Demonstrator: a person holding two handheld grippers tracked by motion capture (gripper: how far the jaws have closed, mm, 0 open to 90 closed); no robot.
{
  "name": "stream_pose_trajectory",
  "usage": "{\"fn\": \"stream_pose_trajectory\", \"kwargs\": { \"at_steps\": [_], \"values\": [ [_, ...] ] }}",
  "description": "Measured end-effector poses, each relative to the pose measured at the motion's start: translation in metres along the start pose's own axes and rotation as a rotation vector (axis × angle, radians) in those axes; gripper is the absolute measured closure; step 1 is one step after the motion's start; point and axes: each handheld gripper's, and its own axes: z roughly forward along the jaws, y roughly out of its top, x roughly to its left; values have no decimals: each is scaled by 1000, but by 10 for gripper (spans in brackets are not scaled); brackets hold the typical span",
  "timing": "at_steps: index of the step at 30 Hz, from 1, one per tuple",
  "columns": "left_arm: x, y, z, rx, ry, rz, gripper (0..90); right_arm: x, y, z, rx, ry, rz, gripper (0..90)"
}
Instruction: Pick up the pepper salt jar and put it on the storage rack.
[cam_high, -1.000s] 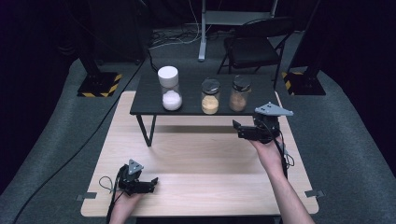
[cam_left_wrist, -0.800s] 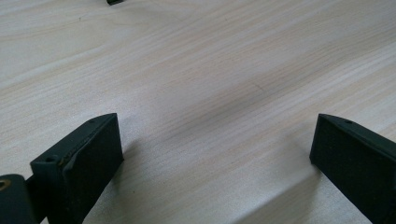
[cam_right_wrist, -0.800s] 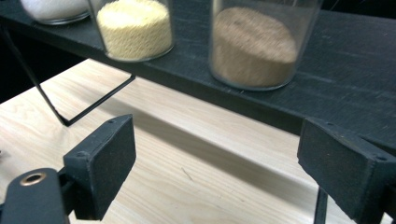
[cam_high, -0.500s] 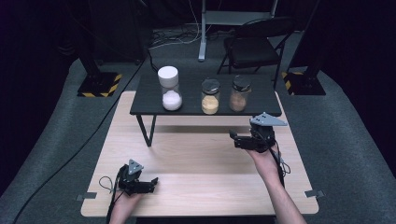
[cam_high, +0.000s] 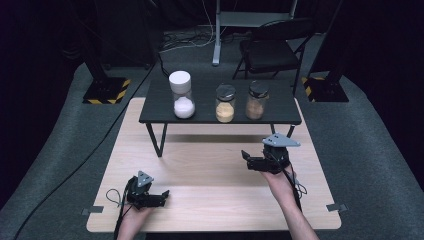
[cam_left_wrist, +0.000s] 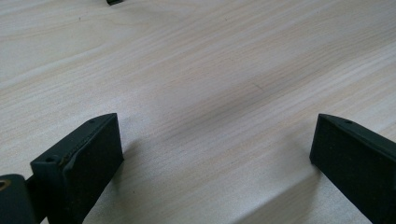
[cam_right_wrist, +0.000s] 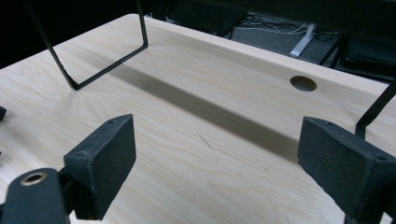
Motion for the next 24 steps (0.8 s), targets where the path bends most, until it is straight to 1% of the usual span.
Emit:
{"fn": "stream_pose_trajectory", "kwargs": {
  "at_steps": [7, 13, 24],
  "values": [
    [0, 0, 0, 1, -1, 2, 22, 7, -12, 3, 1, 10, -7, 111],
    [0, 0, 0, 1, -1, 3, 22, 13, -24, 9, 18, 14, -16, 111],
    [0, 0, 0, 0, -1, 3, 22, 20, -56, 19, 54, 24, 4, 112]
  ]
}}
